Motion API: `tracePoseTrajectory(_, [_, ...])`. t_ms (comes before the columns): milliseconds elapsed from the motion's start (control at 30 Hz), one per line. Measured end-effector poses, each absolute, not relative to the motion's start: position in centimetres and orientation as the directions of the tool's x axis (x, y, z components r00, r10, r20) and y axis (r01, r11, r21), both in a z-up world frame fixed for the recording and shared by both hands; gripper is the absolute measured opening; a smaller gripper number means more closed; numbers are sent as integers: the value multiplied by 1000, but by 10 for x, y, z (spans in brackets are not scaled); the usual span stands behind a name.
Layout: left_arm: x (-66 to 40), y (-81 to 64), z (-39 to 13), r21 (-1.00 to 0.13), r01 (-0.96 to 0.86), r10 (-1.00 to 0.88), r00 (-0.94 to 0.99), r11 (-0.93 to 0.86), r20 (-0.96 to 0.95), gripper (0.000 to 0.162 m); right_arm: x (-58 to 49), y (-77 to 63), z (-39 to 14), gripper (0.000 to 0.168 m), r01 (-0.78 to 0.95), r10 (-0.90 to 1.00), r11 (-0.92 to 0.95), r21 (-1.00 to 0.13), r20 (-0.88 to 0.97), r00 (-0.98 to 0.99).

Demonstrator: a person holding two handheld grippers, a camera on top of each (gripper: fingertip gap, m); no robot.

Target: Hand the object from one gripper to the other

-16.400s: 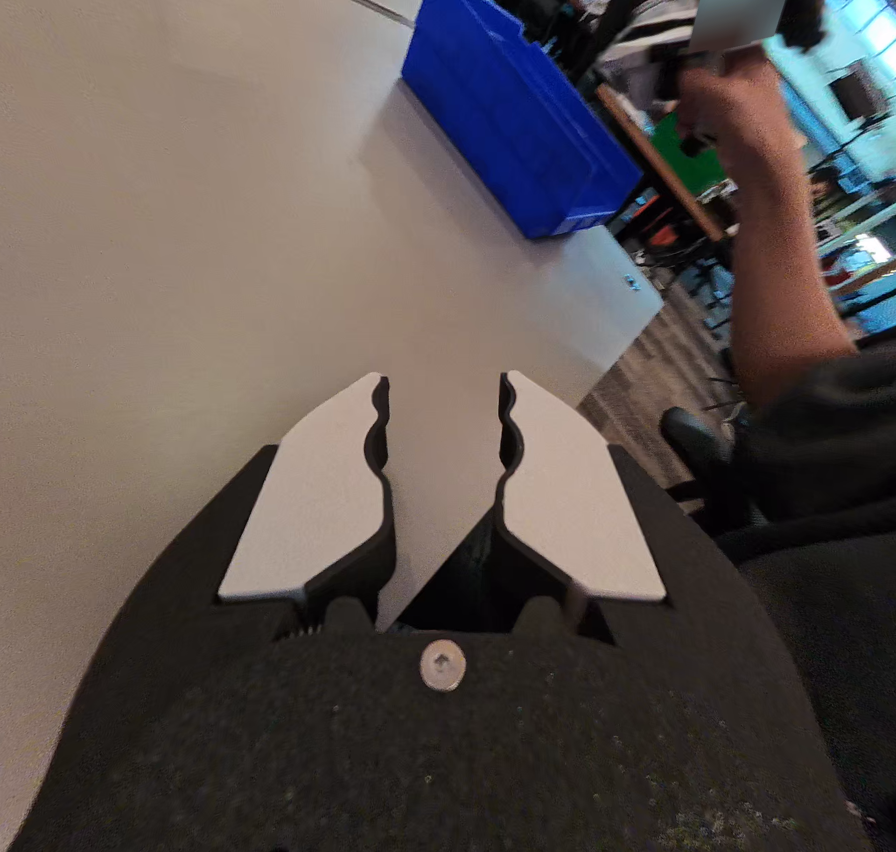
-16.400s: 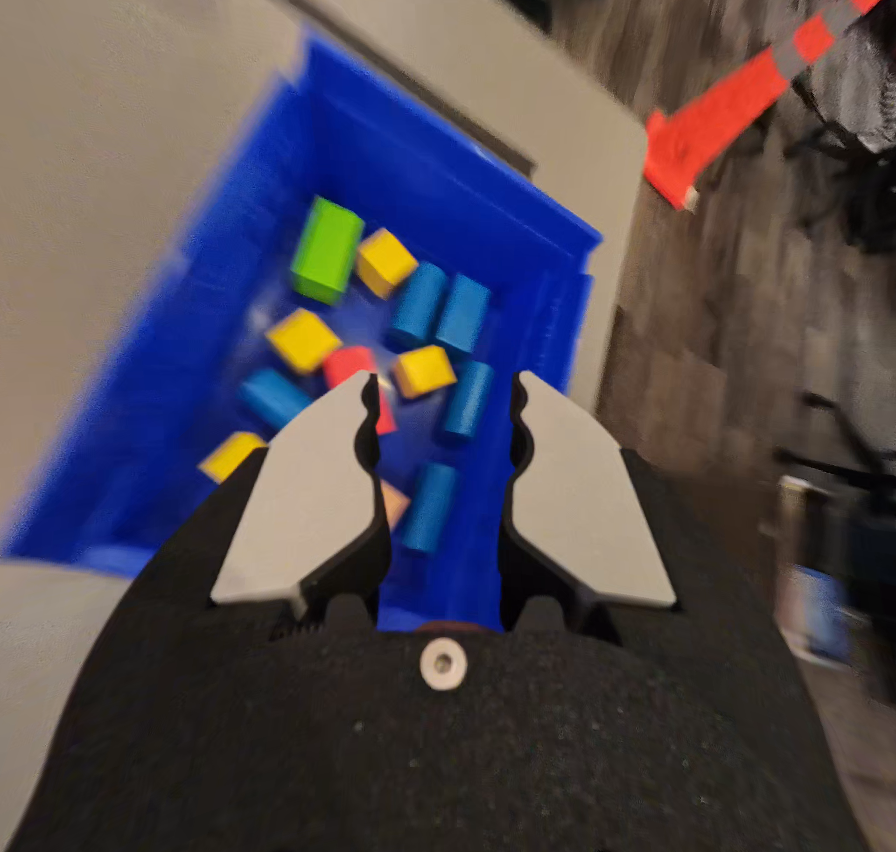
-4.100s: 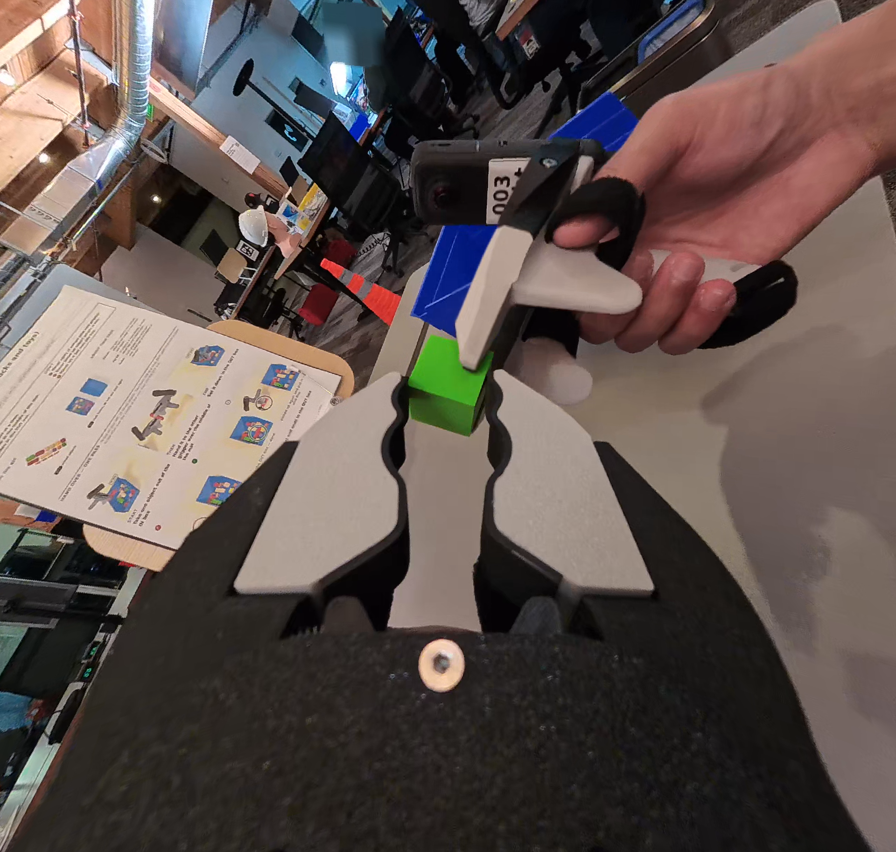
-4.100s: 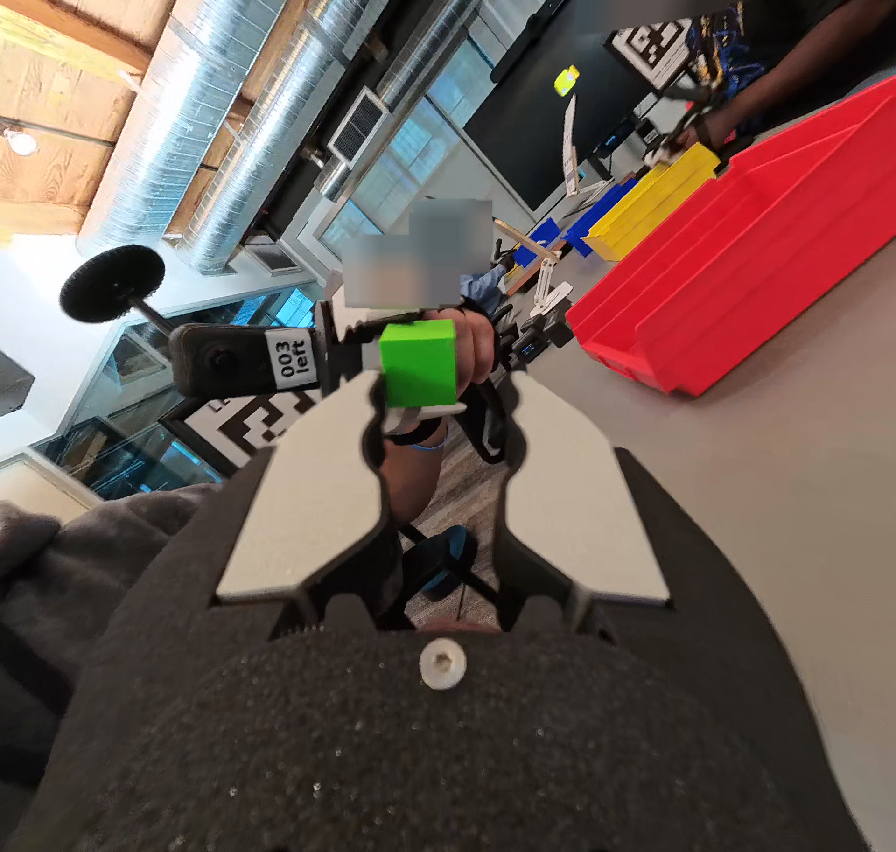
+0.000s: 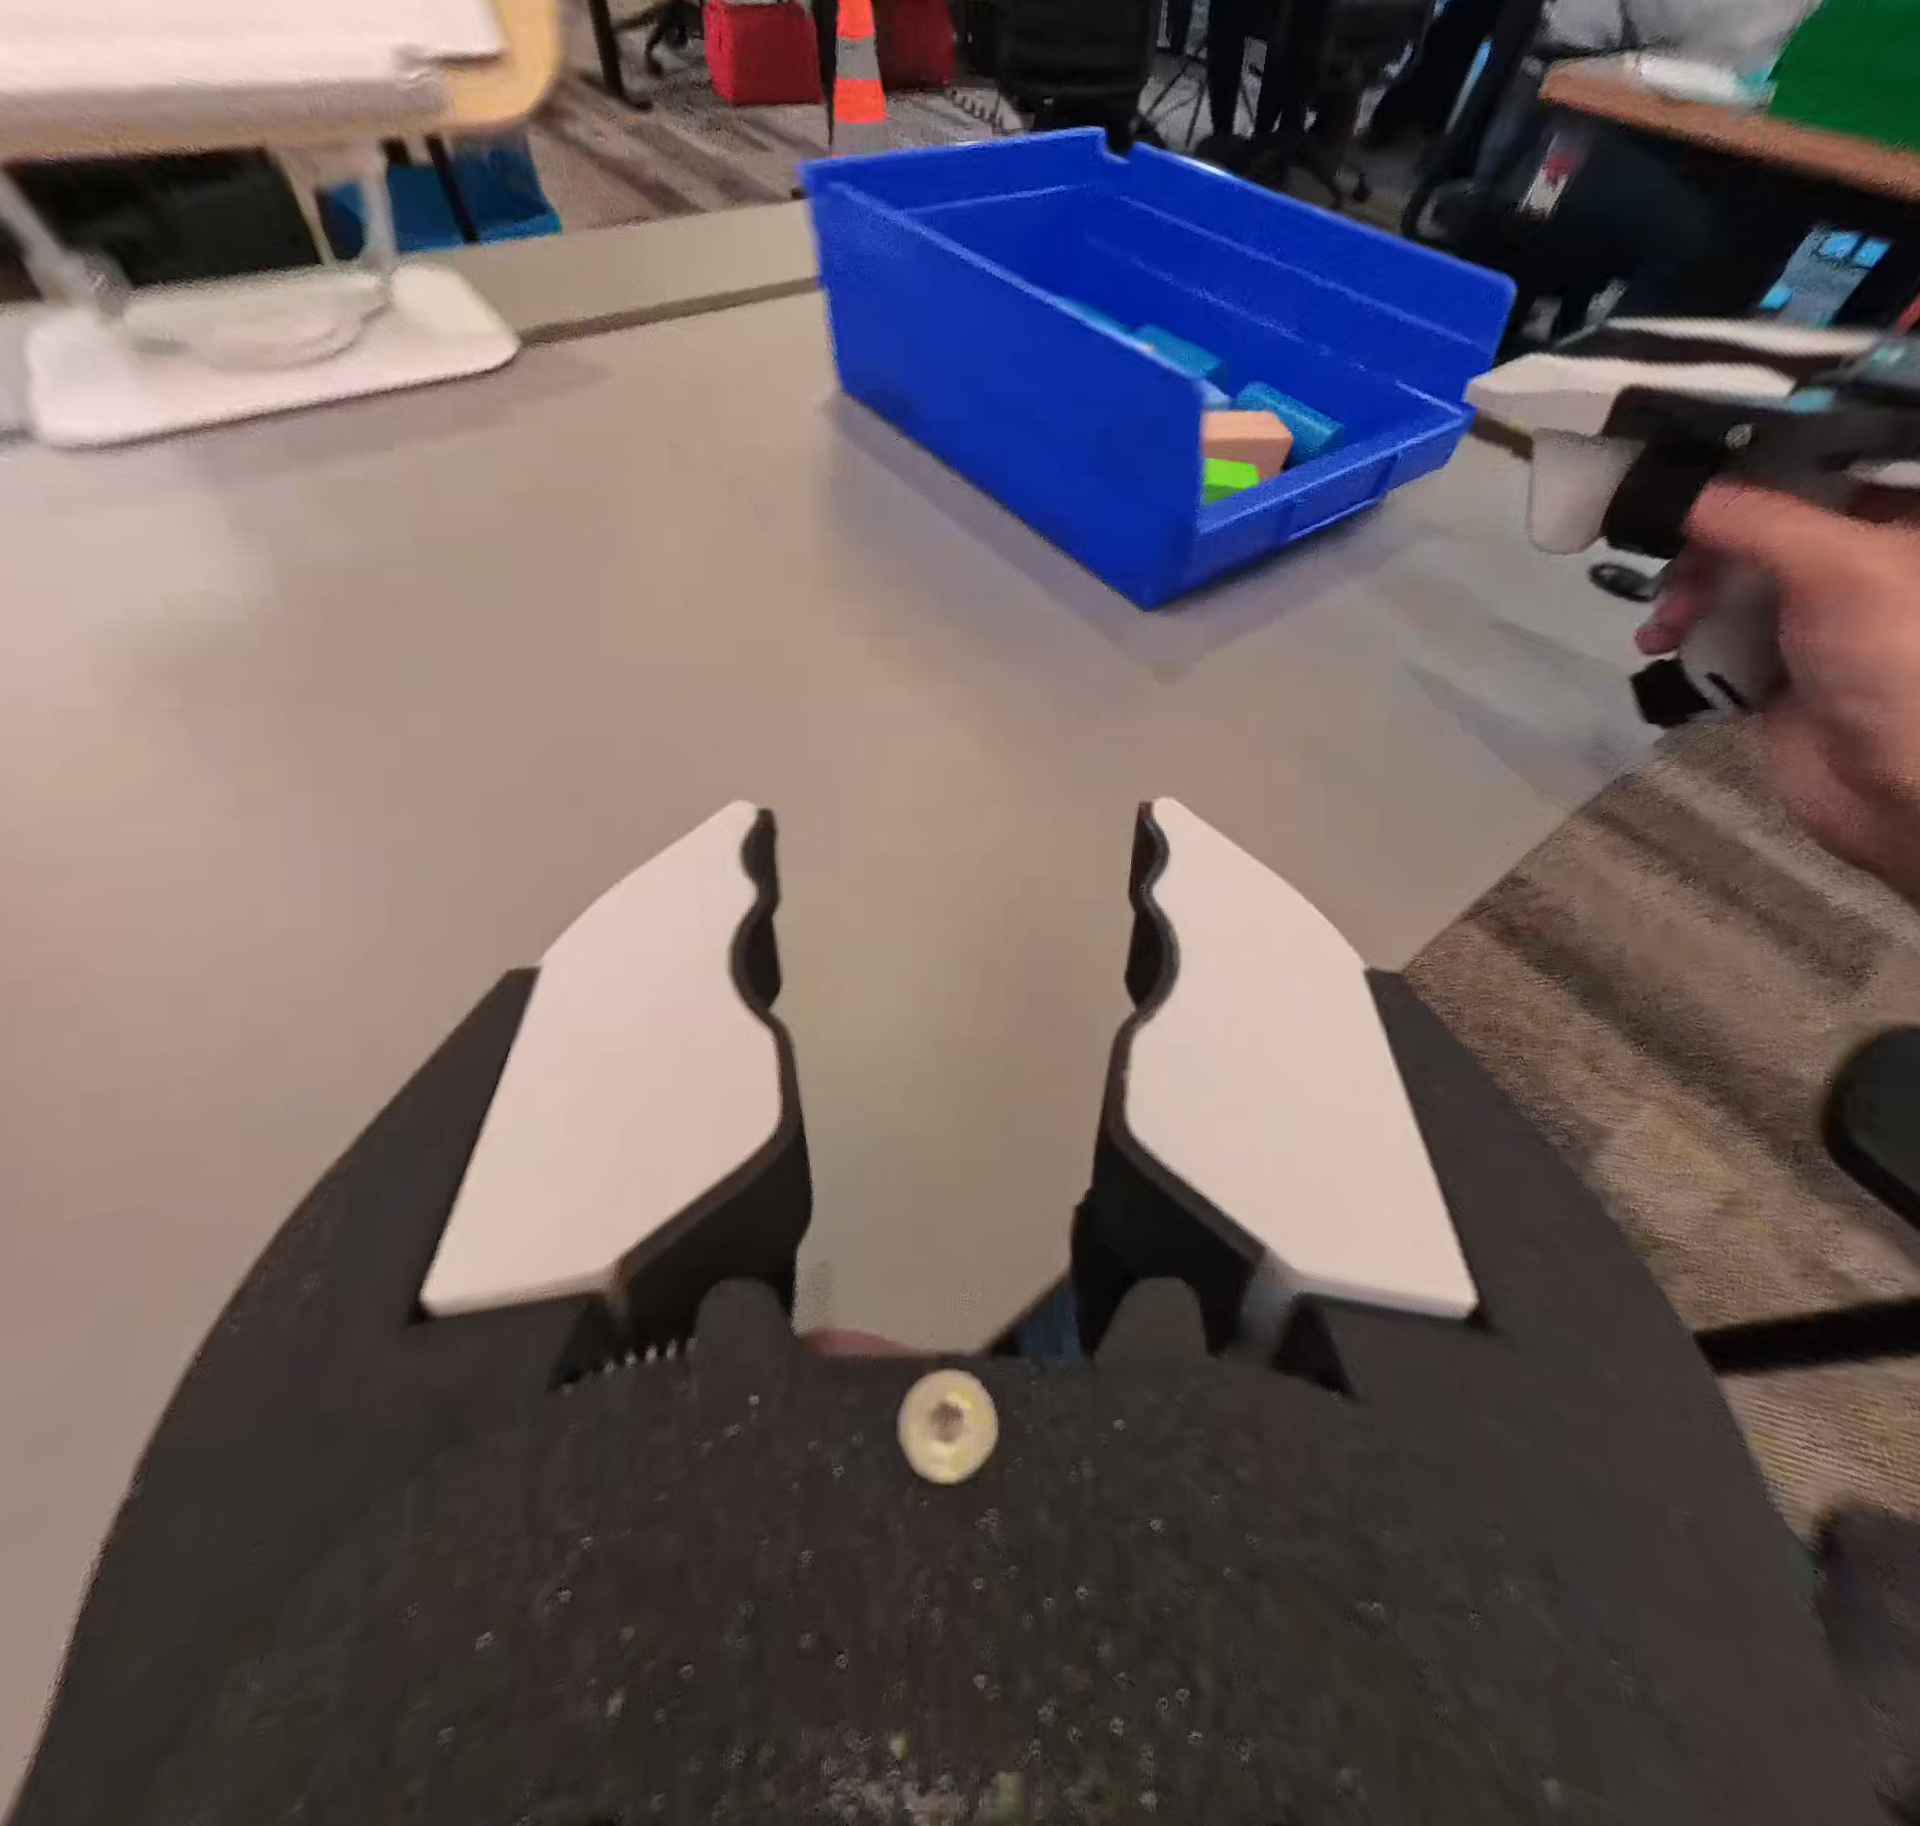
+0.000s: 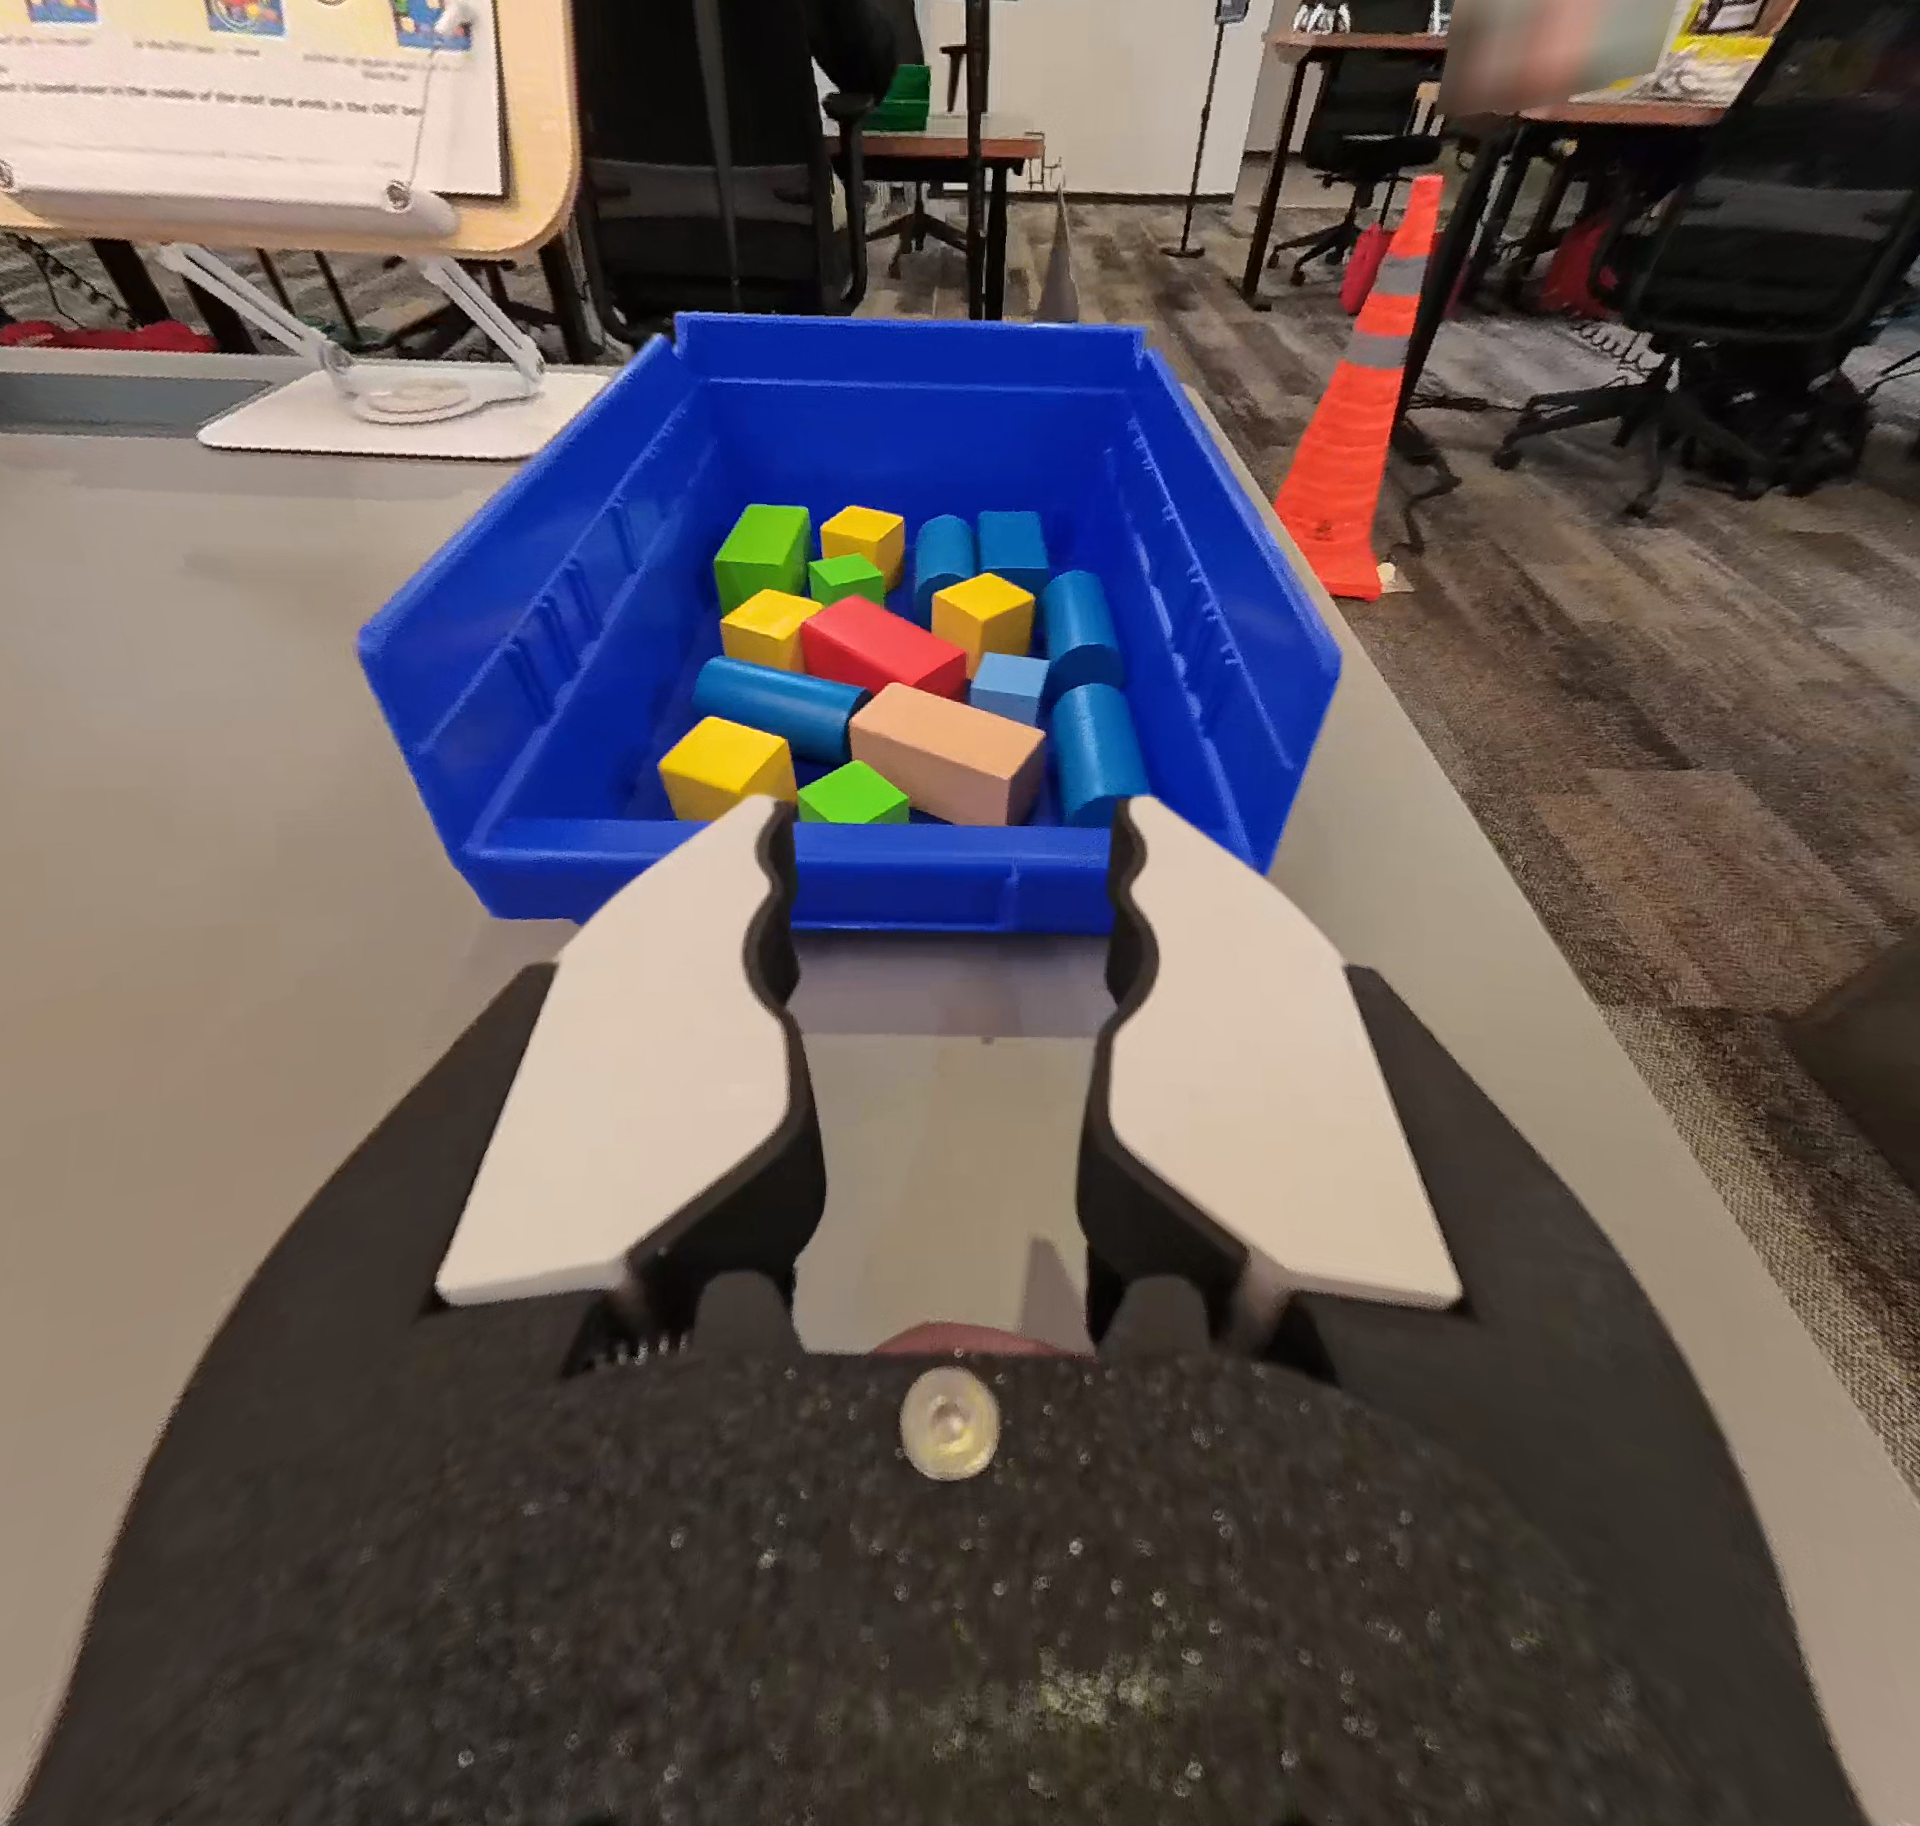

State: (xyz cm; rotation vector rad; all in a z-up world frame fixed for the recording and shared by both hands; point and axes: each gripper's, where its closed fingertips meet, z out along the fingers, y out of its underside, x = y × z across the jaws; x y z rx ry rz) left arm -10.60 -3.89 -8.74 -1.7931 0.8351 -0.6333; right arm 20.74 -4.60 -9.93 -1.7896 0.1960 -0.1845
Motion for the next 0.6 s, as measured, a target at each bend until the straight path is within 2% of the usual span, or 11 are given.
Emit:
tracePoseTrajectory(100, [-12, -39, -112, -882, -400, -814, 580, -251, -31, 49, 215, -48, -109, 57, -82, -227, -230, -970, -29, 974])
tracePoseTrajectory(167, [38, -29, -133, -824, -446, -816, 576, -349, 33, 53, 219, -50, -118, 60, -165, -227, -253, -953, -107, 968])
tracePoseTrajectory(233, [72, -3, -146, -800, -419, -779, 620, -429, 94, 58, 226, -52, -122, 61, -209, -239, -258, -943, -148, 960])
tracePoseTrajectory(300, [95, 24, -153, -797, -394, -756, 644, -458, 116, 59, 234, -55, -118, 58, -199, -263, -239, -950, -134, 955])
tracePoseTrajectory(333, [106, 30, -153, -800, -377, -763, 629, -466, 148, 65, 237, -55, -115, 55, -189, -268, -230, -955, -125, 955])
tracePoseTrajectory(433, [128, 33, -141, -834, -311, -787, 579, -455, 213, 61, 241, -52, -113, 52, -169, -271, -229, -959, -103, 957])
tracePoseTrajectory(533, [124, 17, -139, -845, -308, -790, 582, -436, 195, 60, 239, -44, -119, 53, -200, -256, -244, -949, -135, 957])
tracePoseTrajectory(600, [118, 28, -131, -886, -269, -753, 646, -377, 124, 53, 237, -38, -122, 54, -219, -249, -251, -943, -156, 956])
